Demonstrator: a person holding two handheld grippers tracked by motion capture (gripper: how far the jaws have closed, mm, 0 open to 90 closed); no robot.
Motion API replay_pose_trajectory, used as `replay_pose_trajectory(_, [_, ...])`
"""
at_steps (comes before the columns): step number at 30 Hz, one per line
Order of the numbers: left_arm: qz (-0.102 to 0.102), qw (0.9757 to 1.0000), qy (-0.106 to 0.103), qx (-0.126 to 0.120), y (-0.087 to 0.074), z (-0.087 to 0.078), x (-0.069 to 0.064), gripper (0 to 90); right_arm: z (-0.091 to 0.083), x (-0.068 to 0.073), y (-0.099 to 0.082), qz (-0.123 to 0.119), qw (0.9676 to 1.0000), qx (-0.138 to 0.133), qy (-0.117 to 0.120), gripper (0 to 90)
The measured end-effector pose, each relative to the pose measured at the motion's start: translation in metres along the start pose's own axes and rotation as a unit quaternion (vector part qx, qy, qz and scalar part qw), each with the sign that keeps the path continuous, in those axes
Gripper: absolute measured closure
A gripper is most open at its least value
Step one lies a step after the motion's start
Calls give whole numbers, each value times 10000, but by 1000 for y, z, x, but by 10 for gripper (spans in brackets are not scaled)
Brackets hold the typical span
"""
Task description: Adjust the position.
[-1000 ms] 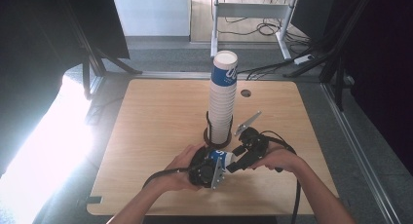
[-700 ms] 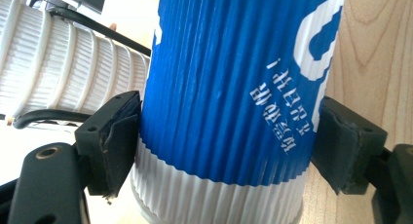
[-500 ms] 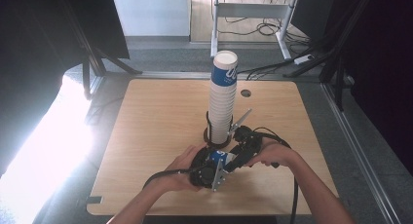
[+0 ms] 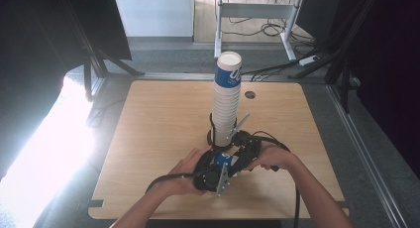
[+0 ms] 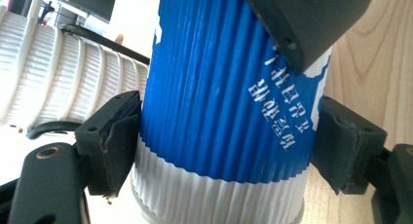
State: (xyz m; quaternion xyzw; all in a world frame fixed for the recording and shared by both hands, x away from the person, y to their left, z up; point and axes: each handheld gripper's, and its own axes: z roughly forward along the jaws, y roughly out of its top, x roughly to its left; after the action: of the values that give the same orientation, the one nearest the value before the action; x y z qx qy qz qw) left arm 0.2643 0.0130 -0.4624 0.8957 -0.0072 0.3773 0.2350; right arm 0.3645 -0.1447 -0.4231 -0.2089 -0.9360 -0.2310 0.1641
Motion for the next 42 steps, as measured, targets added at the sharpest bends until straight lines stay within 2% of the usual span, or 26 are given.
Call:
replay_pose_trajectory(3, [-129, 9999, -12, 2, -1, 2, 0, 178, 0, 0, 0, -21, 10000, -24, -61, 260])
replay_pose_trajectory(5, [-106, 9999, -2, 3, -1, 2, 0, 168, 0, 1, 0, -12, 10000, -33, -91, 263])
replay_pose_trajectory(7, [-144, 9999, -18, 13, -3, 3, 0, 116, 0, 1, -1, -43, 9998, -80, -174, 265])
replay_pose_trajectory(8, [-242, 9997, -34, -17, -4, 5, -1, 116, 0, 0, -3, -43, 9997, -125, -184, 265])
replay_pose_trajectory(9, [-208, 9997, -62, 86, -7, 6, -1, 83, 0, -1, -6, -7, 9995, -207, -221, 267])
replay_pose_trajectory(12, [-264, 9996, -51, 104, -9, 7, -1, 62, -2, -3, -9, -9, 9992, -329, -247, 268])
replay_pose_trajectory(13, [-447, 9989, -125, 52, -12, 6, 1, 61, -4, -3, -12, -14, 9986, -441, -277, 269])
replay_pose_trajectory(14, [-447, 9989, -125, 52, -12, 6, 1, 62, -4, -3, -12, -14, 9986, -441, -277, 269])
replay_pose_trajectory(16, [-718, 9973, -171, -21, -16, 5, 5, 57, -6, -3, -16, -6, 9972, -675, -326, 270])
replay_pose_trajectory(18, [-762, 9970, -163, -12, -18, 4, 6, 56, -6, -3, -18, -18, 9965, -761, -339, 270])
replay_pose_trajectory(19, [-974, 9951, -158, -63, -23, 1, 7, 54, -8, -3, -21, -25, 9949, -914, -424, 270])
replay_pose_trajectory(21, [-1236, 9921, -173, -115, -29, -2, 10, 57, -10, -3, -23, -42, 9930, -1070, -491, 270])
replay_pose_trajectory(22, [-1236, 9921, -173, -115, -29, -2, 10, 58, -10, -3, -23, -42, 9930, -1070, -491, 270])
replay_pose_trajectory(23, [-1461, 9890, -172, -169, -35, -5, 12, 59, -13, -3, -26, -31, 9904, -1292, -489, 271])
replay_pose_trajectory(26, [-1809, 9828, -198, -297, -42, -9, 13, 60, -15, -2, -30, 12, 9864, -1526, -611, 271])
replay_pose_trajectory(27, [-1889, 9813, -223, -299, -43, -10, 13, 61, -16, -2, -32, 24, 9850, -1613, -617, 271])
replay_pose_trajectory(28, [-1889, 9813, -223, -299, -43, -10, 13, 62, -16, -2, -32, 24, 9850, -1613, -617, 271])
replay_pose_trajectory(29, [-2052, 9778, -248, -344, -46, -12, 13, 62, -16, -2, -33, 44, 9837, -1684, -636, 271])
replay_pose_trajectory(30, [-2163, 9752, -263, -398, -47, -13, 13, 64, -15, -1, -37, 49, 9796, -1882, -697, 271])
replay_pose_trajectory(31, [-2417, 9684, -330, -518, -49, -14, 13, 65, -14, 0, -39, 49, 9781, -1954, -719, 271])
replay_pose_trajectory(32, [-2417, 9684, -330, -518, -49, -14, 13, 65, -14, 0, -39, 49, 9781, -1954, -719, 271])
replay_pose_trajectory(33, [-2582, 9635, -389, -595, -51, -15, 13, 65, -14, 0, -40, 18, 9758, -2052, -760, 271])
replay_pose_trajectory(34, [-2672, 9607, -412, -632, -52, -15, 13, 65, -13, 0, -42, 20, 9738, -2141, -770, 271])
replay_pose_trajectory(35, [-2836, 9554, -450, -695, -53, -16, 14, 66, -12, 2, -45, -15, 9691, -2319, -836, 271])
replay_pose_trajectory(38, [-3089, 9463, -496, -816, -56, -18, 14, 67, -11, 3, -49, -8, 9635, -2539, -848, 271])
replay_pose_trajectory(42, [-3380, 9342, -569, -985, -58, -21, 15, 71, -9, 5, -56, 42, 9521, -2937, -851, 272])
